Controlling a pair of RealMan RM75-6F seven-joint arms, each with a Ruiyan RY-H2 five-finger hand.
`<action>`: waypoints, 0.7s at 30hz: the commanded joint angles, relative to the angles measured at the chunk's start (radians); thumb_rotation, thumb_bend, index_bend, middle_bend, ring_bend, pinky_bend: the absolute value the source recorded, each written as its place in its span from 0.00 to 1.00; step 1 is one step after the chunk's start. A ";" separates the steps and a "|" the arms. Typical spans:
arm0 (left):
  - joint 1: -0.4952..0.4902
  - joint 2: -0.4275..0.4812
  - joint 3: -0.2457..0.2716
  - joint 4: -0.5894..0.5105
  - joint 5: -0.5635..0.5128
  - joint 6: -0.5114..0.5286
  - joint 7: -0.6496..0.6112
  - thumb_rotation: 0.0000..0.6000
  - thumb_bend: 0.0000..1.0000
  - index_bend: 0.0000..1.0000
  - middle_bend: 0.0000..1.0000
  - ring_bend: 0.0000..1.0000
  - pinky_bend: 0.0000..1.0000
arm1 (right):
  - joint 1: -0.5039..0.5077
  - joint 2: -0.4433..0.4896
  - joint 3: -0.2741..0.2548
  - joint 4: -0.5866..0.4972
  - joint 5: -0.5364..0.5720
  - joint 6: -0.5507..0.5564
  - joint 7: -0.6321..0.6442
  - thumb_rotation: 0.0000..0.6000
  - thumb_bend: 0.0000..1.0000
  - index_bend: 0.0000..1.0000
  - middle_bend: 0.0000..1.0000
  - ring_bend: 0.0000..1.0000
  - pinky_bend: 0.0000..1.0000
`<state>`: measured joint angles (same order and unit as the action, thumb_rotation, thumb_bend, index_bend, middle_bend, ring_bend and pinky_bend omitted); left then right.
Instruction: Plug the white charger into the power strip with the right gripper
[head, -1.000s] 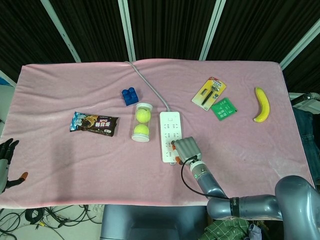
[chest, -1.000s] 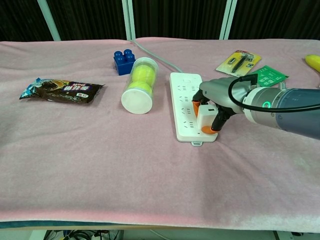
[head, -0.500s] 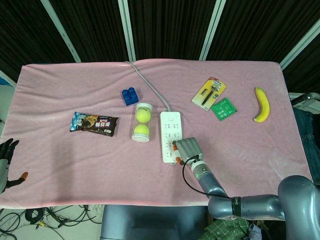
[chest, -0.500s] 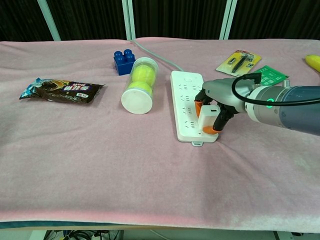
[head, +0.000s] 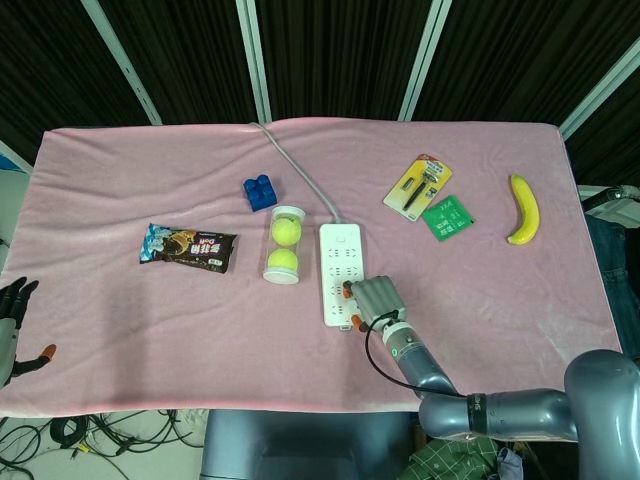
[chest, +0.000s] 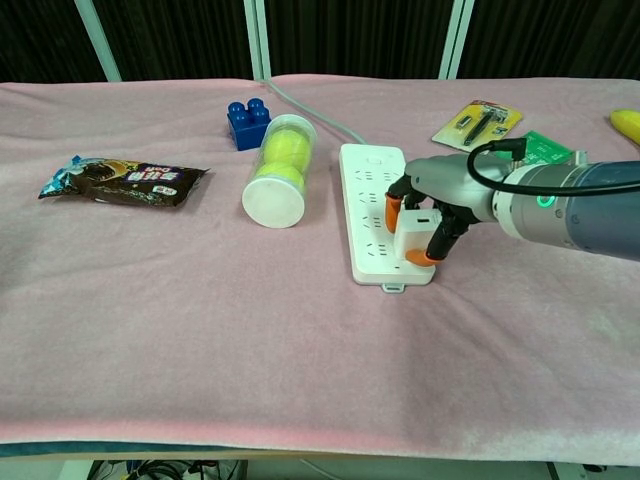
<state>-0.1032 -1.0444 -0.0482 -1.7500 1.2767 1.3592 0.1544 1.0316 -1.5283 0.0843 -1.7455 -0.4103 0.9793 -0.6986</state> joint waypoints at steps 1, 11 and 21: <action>0.000 0.000 0.000 0.000 0.000 0.000 0.001 1.00 0.24 0.00 0.00 0.00 0.06 | 0.002 0.013 0.006 -0.016 0.004 0.007 0.001 1.00 0.38 0.38 0.29 0.46 0.42; -0.001 0.001 0.001 -0.002 -0.002 -0.002 0.004 1.00 0.24 0.00 0.00 0.00 0.06 | 0.009 0.062 0.031 -0.061 0.009 0.034 0.004 1.00 0.38 0.38 0.28 0.45 0.41; -0.001 0.001 0.002 -0.003 -0.006 -0.005 0.010 1.00 0.24 0.00 0.00 0.00 0.06 | 0.026 0.110 0.043 -0.094 0.035 0.059 -0.023 1.00 0.38 0.37 0.28 0.44 0.41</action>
<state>-0.1045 -1.0432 -0.0463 -1.7531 1.2712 1.3544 0.1646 1.0552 -1.4228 0.1267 -1.8360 -0.3784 1.0357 -0.7181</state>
